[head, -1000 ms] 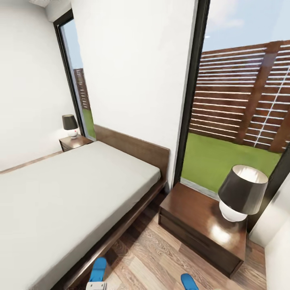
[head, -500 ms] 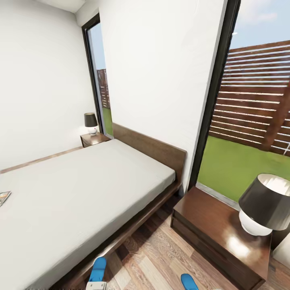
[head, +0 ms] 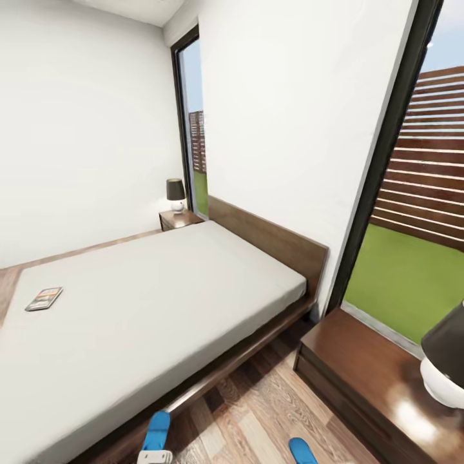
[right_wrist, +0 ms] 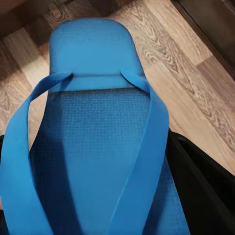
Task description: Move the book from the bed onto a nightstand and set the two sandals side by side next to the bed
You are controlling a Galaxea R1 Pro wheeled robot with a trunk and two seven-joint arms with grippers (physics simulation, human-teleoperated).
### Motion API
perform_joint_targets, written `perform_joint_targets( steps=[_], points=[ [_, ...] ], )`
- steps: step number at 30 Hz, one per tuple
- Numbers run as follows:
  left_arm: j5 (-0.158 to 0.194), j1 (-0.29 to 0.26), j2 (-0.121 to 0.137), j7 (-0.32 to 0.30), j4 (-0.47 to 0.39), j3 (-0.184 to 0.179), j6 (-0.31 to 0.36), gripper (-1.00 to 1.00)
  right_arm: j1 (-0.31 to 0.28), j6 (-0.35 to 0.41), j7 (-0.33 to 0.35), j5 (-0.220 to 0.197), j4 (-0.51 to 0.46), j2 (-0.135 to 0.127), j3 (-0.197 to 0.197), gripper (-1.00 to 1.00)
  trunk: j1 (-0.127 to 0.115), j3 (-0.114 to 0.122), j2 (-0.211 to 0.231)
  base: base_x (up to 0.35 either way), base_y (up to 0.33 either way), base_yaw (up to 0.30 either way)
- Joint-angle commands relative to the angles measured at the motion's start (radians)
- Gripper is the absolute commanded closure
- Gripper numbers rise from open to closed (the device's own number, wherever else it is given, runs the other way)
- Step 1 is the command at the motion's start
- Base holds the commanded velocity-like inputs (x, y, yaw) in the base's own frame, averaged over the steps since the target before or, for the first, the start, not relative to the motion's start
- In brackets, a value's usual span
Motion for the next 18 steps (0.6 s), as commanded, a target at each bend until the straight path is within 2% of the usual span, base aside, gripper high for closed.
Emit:
perform_joint_targets(
  steps=[1,9,13,18],
  points=[
    [0.009,-0.001,0.0,0.005,0.001,-0.009,-0.004,1.0,0.0,-0.003,0.005,0.006,0.0,0.0,-0.005,1.0,0.001,-0.002,-0.002,0.0,-0.028,0.289],
    [0.009,0.009,0.0,0.005,0.002,-0.009,-0.004,1.0,0.0,-0.002,0.005,0.005,0.002,-0.001,-0.006,1.0,0.001,-0.002,-0.002,0.0,-0.007,0.289],
    [0.011,0.056,-0.001,0.005,0.002,-0.008,-0.023,1.0,0.0,-0.002,0.005,0.003,0.002,-0.001,-0.006,1.0,0.001,-0.002,-0.002,0.0,-0.001,0.287],
    [0.012,0.076,-0.002,0.006,0.003,-0.007,-0.028,1.0,0.0,-0.001,0.007,0.001,0.031,0.005,-0.005,1.0,0.001,-0.002,-0.002,0.0,0.0,0.116]
  ],
)
